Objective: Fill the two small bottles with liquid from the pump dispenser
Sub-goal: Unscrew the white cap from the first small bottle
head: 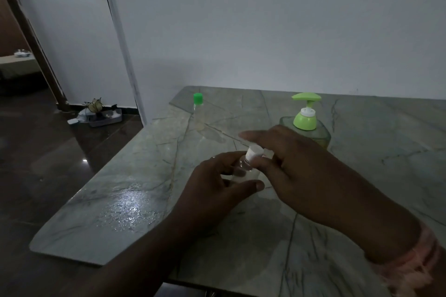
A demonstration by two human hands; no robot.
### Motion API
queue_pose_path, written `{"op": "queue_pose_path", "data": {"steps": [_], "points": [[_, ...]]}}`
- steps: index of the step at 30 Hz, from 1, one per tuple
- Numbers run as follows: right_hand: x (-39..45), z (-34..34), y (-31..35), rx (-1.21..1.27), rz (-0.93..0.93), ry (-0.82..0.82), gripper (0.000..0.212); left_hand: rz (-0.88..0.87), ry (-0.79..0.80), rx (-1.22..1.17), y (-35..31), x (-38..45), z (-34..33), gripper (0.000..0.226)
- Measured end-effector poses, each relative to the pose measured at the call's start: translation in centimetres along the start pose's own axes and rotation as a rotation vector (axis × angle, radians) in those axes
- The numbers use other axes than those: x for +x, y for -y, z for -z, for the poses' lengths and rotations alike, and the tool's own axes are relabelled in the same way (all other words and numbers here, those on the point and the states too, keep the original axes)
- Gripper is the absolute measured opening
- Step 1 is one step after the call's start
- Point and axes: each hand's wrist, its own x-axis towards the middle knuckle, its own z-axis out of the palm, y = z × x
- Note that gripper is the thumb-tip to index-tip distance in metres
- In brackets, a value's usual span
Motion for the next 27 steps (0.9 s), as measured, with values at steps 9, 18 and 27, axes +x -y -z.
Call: {"op": "queue_pose_path", "data": {"steps": [9, 18, 27], "points": [[0.7, 0.1, 0.3, 0.073, -0.019, 0.062, 0.016, -0.018, -0.024, 0.100, 0.3, -0.1, 0.1, 0.044], [1.4, -1.1, 0.9, -0.019, -0.086, -0.071, 0.015, -0.011, -0.086, 0.137, 0.6, 0.0, 0.1, 0.045], [2.5, -0.8, -0.6, 0.196, 0.132, 0.052, 0.038, 0.060, -0.094, 0.130, 0.8, 0.4, 0.5, 0.040]]}}
